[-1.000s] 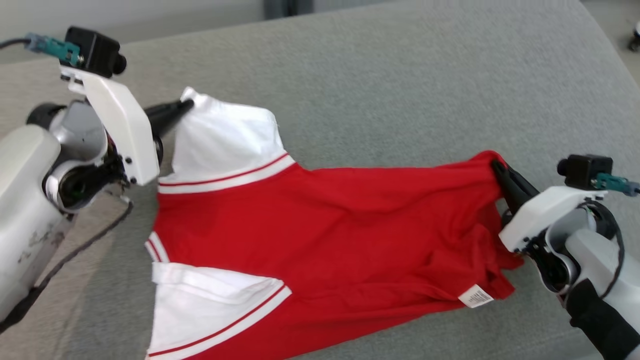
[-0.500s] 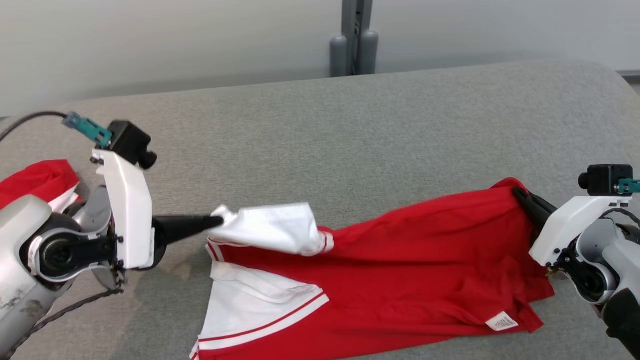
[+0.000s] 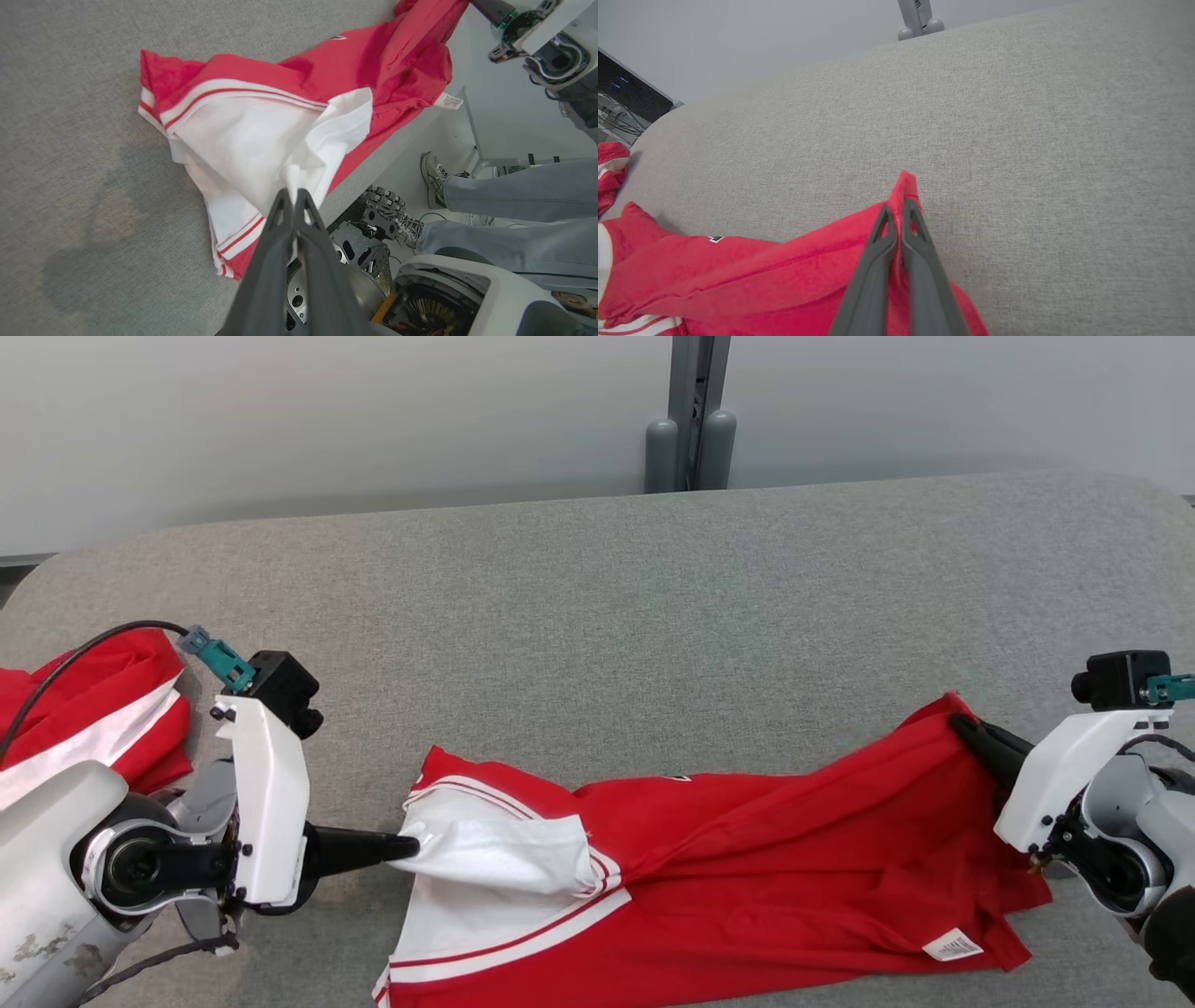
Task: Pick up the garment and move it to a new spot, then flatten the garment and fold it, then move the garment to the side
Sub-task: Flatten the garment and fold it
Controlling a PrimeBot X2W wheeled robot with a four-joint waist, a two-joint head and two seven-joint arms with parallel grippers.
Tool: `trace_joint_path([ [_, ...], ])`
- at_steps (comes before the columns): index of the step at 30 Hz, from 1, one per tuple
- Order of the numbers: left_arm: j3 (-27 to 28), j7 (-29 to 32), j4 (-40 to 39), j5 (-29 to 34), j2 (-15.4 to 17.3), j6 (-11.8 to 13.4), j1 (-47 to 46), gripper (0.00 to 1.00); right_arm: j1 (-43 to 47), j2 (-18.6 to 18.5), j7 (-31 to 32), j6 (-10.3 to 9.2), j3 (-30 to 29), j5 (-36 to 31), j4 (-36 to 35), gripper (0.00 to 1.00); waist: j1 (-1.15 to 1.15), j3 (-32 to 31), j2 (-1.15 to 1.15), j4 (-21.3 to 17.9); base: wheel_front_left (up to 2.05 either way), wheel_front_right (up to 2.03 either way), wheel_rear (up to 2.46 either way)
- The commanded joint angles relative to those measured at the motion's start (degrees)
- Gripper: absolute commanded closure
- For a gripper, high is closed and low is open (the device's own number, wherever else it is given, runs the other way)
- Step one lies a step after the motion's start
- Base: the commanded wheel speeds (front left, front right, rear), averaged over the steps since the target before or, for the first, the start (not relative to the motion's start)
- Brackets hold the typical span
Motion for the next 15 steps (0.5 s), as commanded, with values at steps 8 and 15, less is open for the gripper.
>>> trace_joint_path([
  [8,-0.95,1.19,0.92,-0.49,-0.14,-0.07,2.54,1.00,1.99,-3.84,2.00,0.01,2.00,1.43,-4.62,1.00,0.00,-0.74,0.00,0.28,0.00,0.00,0.00],
  [15,-0.11,-0.42,1.74,0.22,-0.26,-0.07,3.21,1.00,0.43,-5.90,-4.65,0.01,2.16,-1.67,-7.46,1.00,0.00,-1.15,0.00,0.00,0.00,0.00,0.00],
])
